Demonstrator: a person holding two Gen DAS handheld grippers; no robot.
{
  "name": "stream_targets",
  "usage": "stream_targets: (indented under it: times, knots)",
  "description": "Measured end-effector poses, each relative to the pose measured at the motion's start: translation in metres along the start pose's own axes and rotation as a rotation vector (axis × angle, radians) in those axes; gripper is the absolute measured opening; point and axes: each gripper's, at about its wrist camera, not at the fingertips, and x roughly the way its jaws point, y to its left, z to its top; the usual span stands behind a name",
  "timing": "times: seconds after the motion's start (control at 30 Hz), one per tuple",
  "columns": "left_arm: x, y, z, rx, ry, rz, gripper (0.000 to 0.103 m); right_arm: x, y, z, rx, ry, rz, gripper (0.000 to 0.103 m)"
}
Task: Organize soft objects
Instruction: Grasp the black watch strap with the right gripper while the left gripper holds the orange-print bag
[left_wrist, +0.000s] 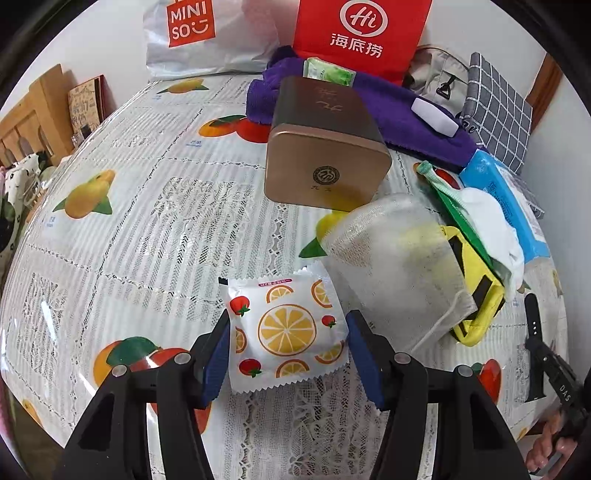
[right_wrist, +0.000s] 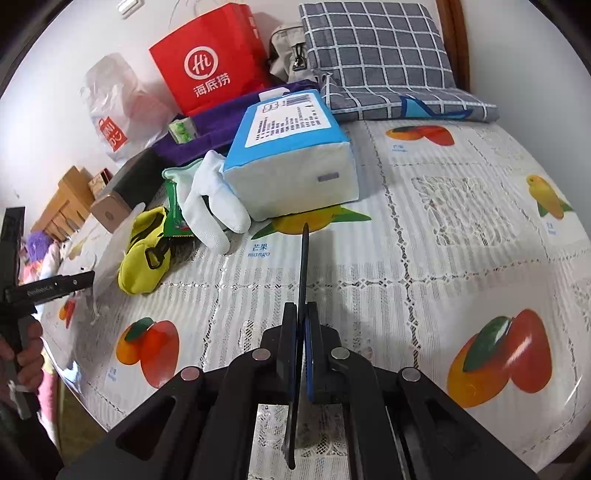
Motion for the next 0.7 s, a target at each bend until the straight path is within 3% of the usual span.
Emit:
stream_targets:
  times: [0.23,0.4,0.7]
  knots:
    - [-0.013,0.003,0.003,-0.018,-0.009,-0.043,0.057,-0.006,0.003,0.002,0.011,0.015,-0.013,0.004]
    - [-0.028,0.002,0.009,-0.021,-0.031,-0.062,0.057,-0.021,0.005,0.009,0.034,0.002,0.041,0.004]
    - [-0.039,0.004,0.012,-0.023,-0.044,-0.074,0.057,-0.031,0.015,0.020,-0.021,-0.001,-0.023,0.005]
